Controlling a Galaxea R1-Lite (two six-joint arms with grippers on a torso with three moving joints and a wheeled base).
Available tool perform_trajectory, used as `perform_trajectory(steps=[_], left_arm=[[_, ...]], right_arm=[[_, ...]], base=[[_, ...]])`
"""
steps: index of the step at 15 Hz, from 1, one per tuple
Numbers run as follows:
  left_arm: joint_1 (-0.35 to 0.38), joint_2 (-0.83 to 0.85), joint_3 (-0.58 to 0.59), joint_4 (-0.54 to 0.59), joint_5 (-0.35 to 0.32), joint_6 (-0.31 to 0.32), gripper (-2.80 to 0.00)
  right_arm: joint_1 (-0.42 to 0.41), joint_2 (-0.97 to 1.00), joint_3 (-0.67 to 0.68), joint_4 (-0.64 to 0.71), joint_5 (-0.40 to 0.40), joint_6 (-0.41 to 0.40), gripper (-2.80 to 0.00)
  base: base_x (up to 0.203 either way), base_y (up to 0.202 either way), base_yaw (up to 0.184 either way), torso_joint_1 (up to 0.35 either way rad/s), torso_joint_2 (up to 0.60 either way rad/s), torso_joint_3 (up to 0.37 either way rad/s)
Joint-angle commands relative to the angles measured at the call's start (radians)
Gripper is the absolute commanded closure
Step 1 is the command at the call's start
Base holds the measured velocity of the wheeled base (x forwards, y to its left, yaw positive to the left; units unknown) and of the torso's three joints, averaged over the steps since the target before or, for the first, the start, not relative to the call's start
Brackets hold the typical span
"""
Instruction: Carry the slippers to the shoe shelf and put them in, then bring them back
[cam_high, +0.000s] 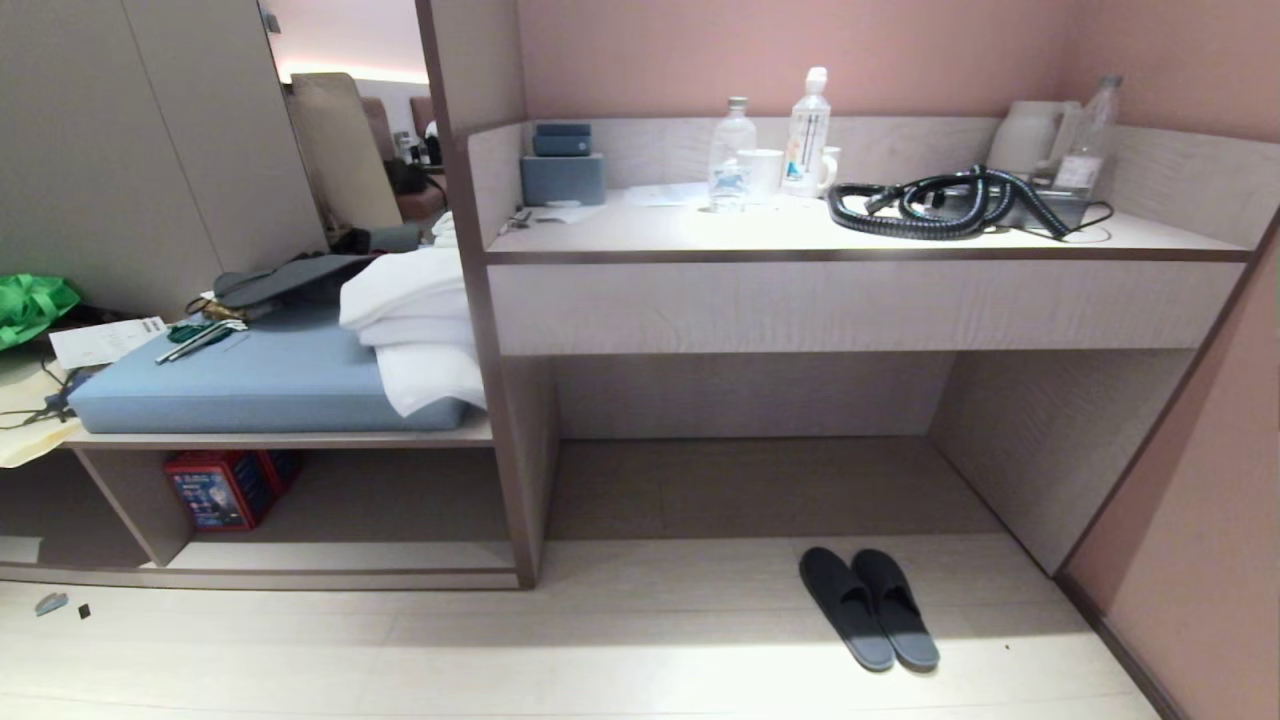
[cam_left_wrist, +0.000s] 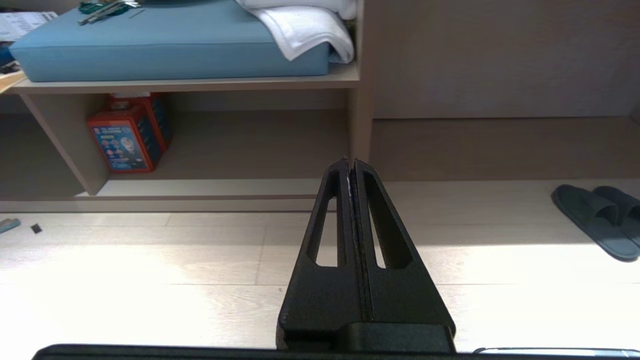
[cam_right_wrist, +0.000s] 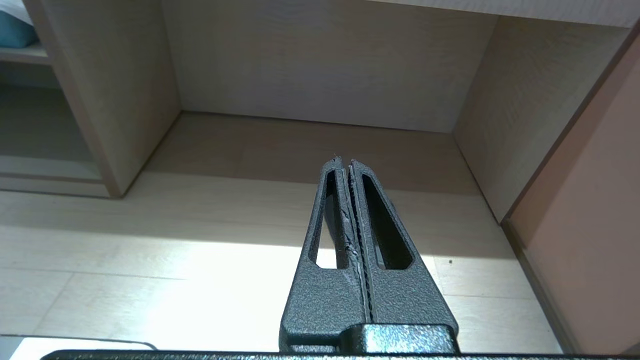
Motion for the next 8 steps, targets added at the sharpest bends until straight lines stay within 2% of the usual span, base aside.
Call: perform_trajectory(steps=[1, 8], left_arm=[[0.001, 0.001, 0.0, 0.0, 0.0, -0.001, 0.0], [0.0, 0.0, 0.0, 0.0, 0.0, -0.001, 0.0]], right_arm=[[0.0, 0.001, 0.0, 0.0, 0.002, -0.001, 0.0], [0.0, 0.001, 0.0, 0.0, 0.0, 0.001, 0.0]], base=[[0.0, 0.195, -0.002, 0.002, 0.0, 0.002], [0.0, 0.195, -0.002, 0.001, 0.0, 0.002]])
